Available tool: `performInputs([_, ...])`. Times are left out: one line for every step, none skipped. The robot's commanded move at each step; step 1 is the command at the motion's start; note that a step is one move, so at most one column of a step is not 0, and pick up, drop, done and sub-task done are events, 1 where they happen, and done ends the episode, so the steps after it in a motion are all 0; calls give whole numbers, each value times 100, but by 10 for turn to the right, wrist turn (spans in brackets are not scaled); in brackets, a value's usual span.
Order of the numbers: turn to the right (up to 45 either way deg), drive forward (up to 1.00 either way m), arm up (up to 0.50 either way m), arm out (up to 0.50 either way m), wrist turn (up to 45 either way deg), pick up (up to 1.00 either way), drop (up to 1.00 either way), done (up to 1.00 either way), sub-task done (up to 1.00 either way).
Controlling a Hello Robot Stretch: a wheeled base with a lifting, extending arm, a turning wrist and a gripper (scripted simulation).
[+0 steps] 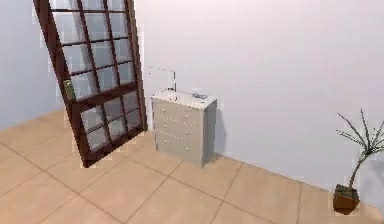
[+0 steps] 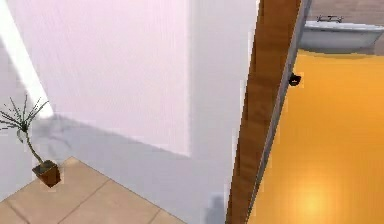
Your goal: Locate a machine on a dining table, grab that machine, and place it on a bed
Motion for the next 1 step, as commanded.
performInputs([-390, 0, 0, 0, 0, 0, 0, 0, 0])
